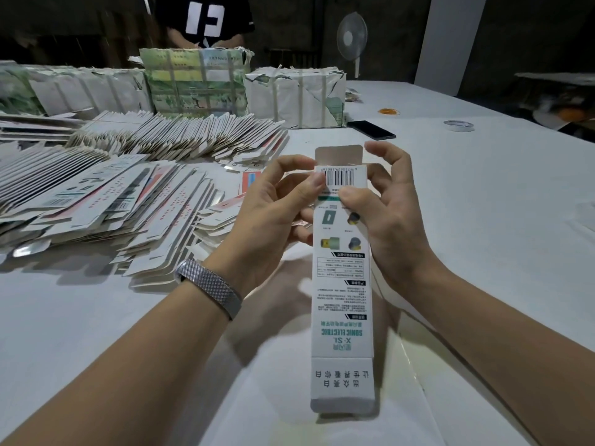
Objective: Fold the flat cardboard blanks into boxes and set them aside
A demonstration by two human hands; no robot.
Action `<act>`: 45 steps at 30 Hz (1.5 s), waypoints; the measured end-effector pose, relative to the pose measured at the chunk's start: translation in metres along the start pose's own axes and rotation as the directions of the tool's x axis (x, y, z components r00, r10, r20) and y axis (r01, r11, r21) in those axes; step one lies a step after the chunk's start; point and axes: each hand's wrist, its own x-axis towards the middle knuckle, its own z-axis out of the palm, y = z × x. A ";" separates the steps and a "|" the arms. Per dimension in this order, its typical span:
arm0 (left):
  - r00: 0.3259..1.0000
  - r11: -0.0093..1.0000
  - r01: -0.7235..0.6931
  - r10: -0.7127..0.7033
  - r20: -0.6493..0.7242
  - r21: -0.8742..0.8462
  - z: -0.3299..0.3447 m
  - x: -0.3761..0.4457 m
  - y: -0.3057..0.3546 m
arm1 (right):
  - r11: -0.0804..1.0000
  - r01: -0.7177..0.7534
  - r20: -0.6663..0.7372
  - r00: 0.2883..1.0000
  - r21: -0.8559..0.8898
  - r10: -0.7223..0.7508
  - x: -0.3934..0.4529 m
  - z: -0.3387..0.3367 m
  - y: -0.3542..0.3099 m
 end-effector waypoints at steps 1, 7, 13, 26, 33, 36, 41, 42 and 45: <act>1.000 1.000 -0.003 0.003 -0.001 -0.027 0.000 0.000 0.001 | 1.000 -0.012 -0.001 1.000 0.010 0.012 0.000 0.000 0.000; 1.000 1.000 0.006 -0.006 -0.008 0.007 -0.001 0.000 -0.002 | 1.000 -0.023 -0.001 1.000 0.006 0.023 0.002 -0.001 0.002; 1.000 1.000 0.014 -0.014 -0.021 0.022 -0.002 0.002 -0.003 | 0.999 -0.047 0.001 0.999 -0.016 0.047 0.004 -0.003 0.003; 0.999 0.999 0.049 -0.049 0.005 0.008 -0.002 0.002 -0.002 | 0.996 -0.084 0.017 0.996 -0.043 0.085 0.003 0.000 0.002; 0.999 0.995 0.045 -0.047 0.019 0.089 0.002 -0.001 -0.003 | 0.996 -0.089 0.011 0.996 -0.010 0.089 0.002 0.000 0.000; 1.000 0.996 0.013 -0.013 -0.001 0.093 0.002 -0.001 -0.003 | 0.995 -0.103 0.018 0.995 0.008 0.103 0.002 -0.001 0.001; 1.000 0.996 0.002 -0.002 0.003 0.093 0.002 -0.001 -0.003 | 0.995 -0.092 0.039 0.995 0.049 0.090 0.002 -0.002 0.003; 1.000 0.996 0.000 0.000 0.002 0.091 0.002 -0.001 -0.003 | 0.995 -0.083 0.047 0.996 0.052 0.081 0.002 -0.001 0.004; 1.000 0.997 -0.006 0.006 0.001 0.079 0.002 -0.001 -0.002 | 0.997 -0.058 0.067 0.996 0.059 0.054 0.000 0.001 0.006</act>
